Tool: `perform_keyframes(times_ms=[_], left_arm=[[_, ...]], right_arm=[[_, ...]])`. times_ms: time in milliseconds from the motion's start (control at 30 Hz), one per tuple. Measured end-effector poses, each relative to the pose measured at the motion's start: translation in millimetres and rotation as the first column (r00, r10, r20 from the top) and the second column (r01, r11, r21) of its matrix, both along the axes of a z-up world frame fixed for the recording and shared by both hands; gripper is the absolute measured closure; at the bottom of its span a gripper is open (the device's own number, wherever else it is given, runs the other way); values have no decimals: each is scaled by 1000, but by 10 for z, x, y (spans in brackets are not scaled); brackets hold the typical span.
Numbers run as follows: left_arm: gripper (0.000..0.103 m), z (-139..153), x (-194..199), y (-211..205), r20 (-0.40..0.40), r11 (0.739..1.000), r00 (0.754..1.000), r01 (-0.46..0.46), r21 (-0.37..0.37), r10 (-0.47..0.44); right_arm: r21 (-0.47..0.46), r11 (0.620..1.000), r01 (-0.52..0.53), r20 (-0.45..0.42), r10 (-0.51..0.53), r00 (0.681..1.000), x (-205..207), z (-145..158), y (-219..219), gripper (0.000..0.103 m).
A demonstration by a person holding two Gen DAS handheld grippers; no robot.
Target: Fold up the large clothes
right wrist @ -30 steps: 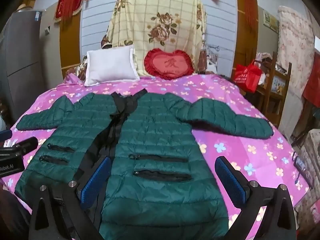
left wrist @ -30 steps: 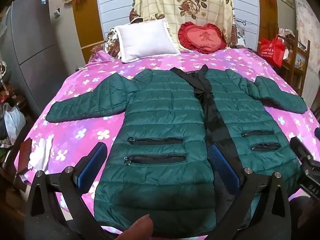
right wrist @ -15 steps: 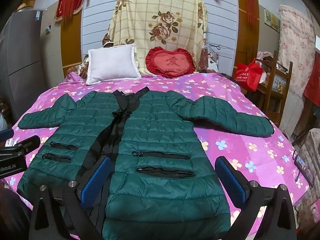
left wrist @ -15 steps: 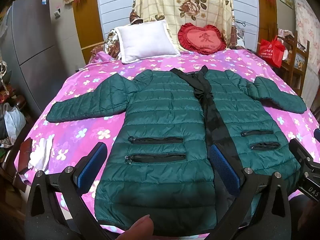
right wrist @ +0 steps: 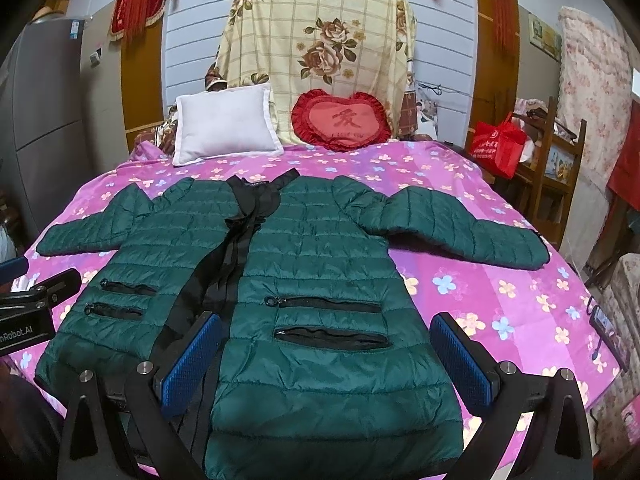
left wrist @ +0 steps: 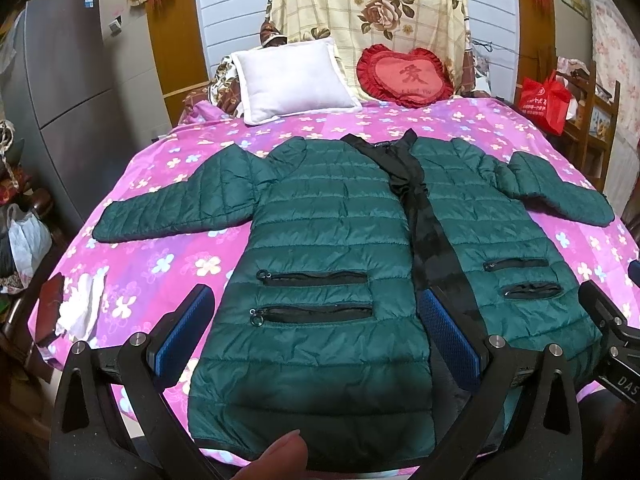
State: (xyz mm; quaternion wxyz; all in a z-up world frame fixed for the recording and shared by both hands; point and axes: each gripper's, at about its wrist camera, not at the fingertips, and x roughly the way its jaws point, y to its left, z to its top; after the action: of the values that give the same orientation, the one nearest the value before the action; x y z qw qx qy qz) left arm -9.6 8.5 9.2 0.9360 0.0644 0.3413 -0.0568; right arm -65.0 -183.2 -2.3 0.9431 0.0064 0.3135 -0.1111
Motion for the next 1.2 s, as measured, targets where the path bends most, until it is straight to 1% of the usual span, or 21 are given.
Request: perform_keyframes(times_ms=[367,500,733,867,967,1067,1200], left_arm=[[0,-70,20,4,-14,1000,1000,-3,-1,3],[0,-87,33,-4,-20,1000,1000,-5,0,6],[0,-126,60,-21,-30,1000,1000,-6,8,6],[0,-170,116,-64,-40,1000,999,0,14,0],[0,-197,151,-101,-47,1000,999,1,20,0],[0,-220,184,-126,-50,1000,999,0,25,1],[0,-259,279,-135,-61,1000,998,5,26,-3]], right_arm=[[3,1000,2,-2,-2,1000,-3,-20,-7,0],[33,999,-25,-3,25,1000,4,-43,-14,0],[37,999,-39,9,39,999,35,-78,-4,0],[22,1000,-17,-14,17,1000,57,-119,-4,0],[49,998,-31,-30,32,999,89,-158,-35,0],[59,998,-35,-32,37,999,122,-182,-68,0],[46,999,-30,-32,31,999,187,-209,-103,0]])
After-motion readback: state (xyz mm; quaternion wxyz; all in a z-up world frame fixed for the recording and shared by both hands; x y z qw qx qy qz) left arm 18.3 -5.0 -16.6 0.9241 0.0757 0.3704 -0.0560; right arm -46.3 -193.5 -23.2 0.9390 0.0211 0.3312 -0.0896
